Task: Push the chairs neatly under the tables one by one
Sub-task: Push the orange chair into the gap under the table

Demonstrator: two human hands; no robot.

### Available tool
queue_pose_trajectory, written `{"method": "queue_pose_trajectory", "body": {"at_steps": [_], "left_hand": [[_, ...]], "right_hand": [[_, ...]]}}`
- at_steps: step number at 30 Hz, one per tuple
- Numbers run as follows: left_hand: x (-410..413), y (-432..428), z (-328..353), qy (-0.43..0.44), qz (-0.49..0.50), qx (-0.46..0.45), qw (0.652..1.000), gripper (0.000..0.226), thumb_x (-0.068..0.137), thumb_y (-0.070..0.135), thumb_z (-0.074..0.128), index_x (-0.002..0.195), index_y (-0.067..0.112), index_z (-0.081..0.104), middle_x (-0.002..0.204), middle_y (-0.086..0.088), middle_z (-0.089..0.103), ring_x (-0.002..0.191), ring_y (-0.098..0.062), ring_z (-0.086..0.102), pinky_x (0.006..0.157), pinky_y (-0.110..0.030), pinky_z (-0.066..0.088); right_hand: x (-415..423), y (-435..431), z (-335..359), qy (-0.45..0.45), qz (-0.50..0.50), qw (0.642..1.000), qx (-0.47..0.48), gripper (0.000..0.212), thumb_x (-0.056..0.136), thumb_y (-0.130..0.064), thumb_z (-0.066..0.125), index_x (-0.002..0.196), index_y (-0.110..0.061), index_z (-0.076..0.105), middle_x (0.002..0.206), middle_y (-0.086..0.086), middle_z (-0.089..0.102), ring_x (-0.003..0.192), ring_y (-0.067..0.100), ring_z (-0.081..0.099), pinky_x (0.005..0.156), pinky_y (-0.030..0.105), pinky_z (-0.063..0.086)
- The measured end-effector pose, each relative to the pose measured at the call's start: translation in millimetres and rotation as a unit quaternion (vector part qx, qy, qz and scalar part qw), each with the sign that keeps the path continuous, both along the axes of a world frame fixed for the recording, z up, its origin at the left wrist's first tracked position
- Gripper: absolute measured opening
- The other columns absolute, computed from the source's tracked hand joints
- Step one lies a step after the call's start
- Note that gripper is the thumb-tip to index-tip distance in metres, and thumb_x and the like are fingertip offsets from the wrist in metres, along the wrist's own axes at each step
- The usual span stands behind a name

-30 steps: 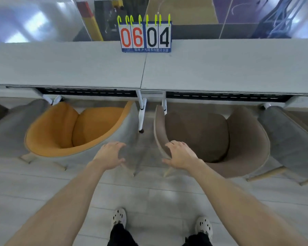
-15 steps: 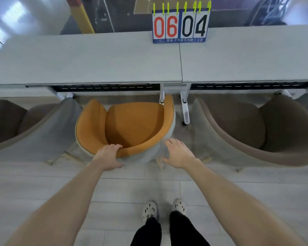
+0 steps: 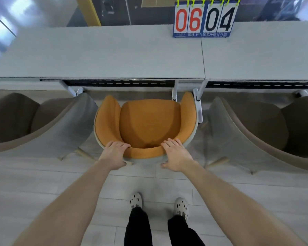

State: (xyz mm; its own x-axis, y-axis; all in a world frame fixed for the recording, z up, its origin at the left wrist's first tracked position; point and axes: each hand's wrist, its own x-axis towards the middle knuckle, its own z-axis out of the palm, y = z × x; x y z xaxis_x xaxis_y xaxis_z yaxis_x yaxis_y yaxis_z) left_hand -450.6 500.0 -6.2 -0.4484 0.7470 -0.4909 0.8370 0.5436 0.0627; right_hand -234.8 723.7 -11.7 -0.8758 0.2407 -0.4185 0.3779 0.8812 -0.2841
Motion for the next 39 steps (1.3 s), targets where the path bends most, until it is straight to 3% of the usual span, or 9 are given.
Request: {"method": "queue_pose_trajectory", "body": {"at_steps": [7, 10, 17, 27, 30, 33, 35, 39], "left_hand": [[-55.6, -5.1, -25.0, -0.014, -0.086, -0.02, 0.996, 0.088, 0.081, 0.056, 0.082, 0.158, 0.038, 0.044, 0.159, 0.009, 0.051, 0.151, -0.018, 0.042, 0.133, -0.049, 0.014], [-63.5, -8.7, -33.7, -0.02, -0.114, -0.006, 0.993, 0.089, 0.077, 0.064, 0.084, 0.155, 0.038, 0.048, 0.154, 0.009, 0.057, 0.147, -0.02, 0.046, 0.131, -0.049, 0.017], [-60.2, -14.6, -38.3, -0.032, -0.108, 0.03, 0.993, 0.077, 0.08, 0.059, 0.085, 0.148, 0.035, 0.058, 0.145, 0.006, 0.064, 0.139, -0.023, 0.051, 0.127, -0.049, 0.021], [-61.3, -13.3, -33.4, -0.03, -0.1, 0.028, 0.994, 0.084, 0.08, 0.06, 0.086, 0.152, 0.033, 0.053, 0.151, 0.005, 0.06, 0.144, -0.022, 0.047, 0.13, -0.047, 0.017], [-59.4, -11.8, -23.0, -0.037, -0.101, 0.023, 0.994, 0.088, 0.079, 0.054, 0.088, 0.155, 0.03, 0.051, 0.156, 0.005, 0.056, 0.148, -0.021, 0.045, 0.132, -0.047, 0.017], [-64.9, -25.0, -8.8, -0.038, -0.089, 0.04, 0.995, 0.087, 0.081, 0.04, 0.088, 0.158, 0.029, 0.049, 0.161, 0.004, 0.051, 0.151, -0.02, 0.042, 0.133, -0.043, 0.019], [-79.0, -42.9, 2.4, -0.037, -0.064, 0.054, 0.996, 0.087, 0.082, 0.036, 0.086, 0.159, 0.029, 0.047, 0.164, 0.004, 0.048, 0.154, -0.021, 0.039, 0.131, -0.042, 0.024], [-133.5, -87.5, 28.1, -0.021, -0.001, 0.066, 0.998, 0.087, 0.083, 0.039, 0.086, 0.16, 0.029, 0.047, 0.163, 0.002, 0.05, 0.152, -0.024, 0.043, 0.128, -0.044, 0.032]], "right_hand": [[-24.5, -31.2, -10.1, -0.037, -0.058, 0.997, 0.046, 0.104, 0.078, -0.082, 0.074, 0.16, -0.024, 0.046, 0.155, 0.003, 0.053, 0.153, 0.034, 0.036, 0.131, 0.069, -0.004], [-27.2, -35.7, -13.9, -0.041, -0.088, 0.994, 0.043, 0.094, 0.077, -0.082, 0.075, 0.152, -0.029, 0.054, 0.146, 0.0, 0.058, 0.148, 0.033, 0.04, 0.13, 0.069, -0.005], [-25.9, -36.4, -15.0, -0.042, -0.092, 0.994, 0.037, 0.089, 0.077, -0.083, 0.074, 0.149, -0.034, 0.056, 0.144, -0.004, 0.058, 0.147, 0.031, 0.039, 0.13, 0.068, -0.007], [-29.9, -33.6, -18.1, -0.035, -0.09, 0.995, 0.029, 0.086, 0.075, -0.084, 0.074, 0.145, -0.037, 0.056, 0.143, -0.007, 0.057, 0.145, 0.028, 0.041, 0.13, 0.068, -0.004], [-29.6, -34.0, -17.2, -0.055, -0.085, 0.994, 0.038, 0.097, 0.07, -0.09, 0.069, 0.147, -0.033, 0.055, 0.145, -0.004, 0.057, 0.146, 0.03, 0.041, 0.13, 0.07, -0.003], [-40.8, -41.3, -5.2, -0.101, -0.063, 0.993, 0.01, 0.127, 0.058, -0.106, 0.055, 0.158, -0.027, 0.047, 0.152, 0.002, 0.053, 0.15, 0.031, 0.039, 0.129, 0.071, -0.005], [-60.6, -55.5, 8.9, -0.104, -0.061, 0.992, -0.039, 0.133, 0.06, -0.109, 0.05, 0.164, -0.026, 0.041, 0.159, 0.002, 0.049, 0.154, 0.029, 0.036, 0.131, 0.067, 0.001], [-125.6, -92.9, 30.7, -0.05, -0.046, 0.996, -0.059, 0.116, 0.075, -0.101, 0.049, 0.163, -0.025, 0.042, 0.161, 0.002, 0.049, 0.151, 0.028, 0.041, 0.129, 0.056, 0.024]]}}
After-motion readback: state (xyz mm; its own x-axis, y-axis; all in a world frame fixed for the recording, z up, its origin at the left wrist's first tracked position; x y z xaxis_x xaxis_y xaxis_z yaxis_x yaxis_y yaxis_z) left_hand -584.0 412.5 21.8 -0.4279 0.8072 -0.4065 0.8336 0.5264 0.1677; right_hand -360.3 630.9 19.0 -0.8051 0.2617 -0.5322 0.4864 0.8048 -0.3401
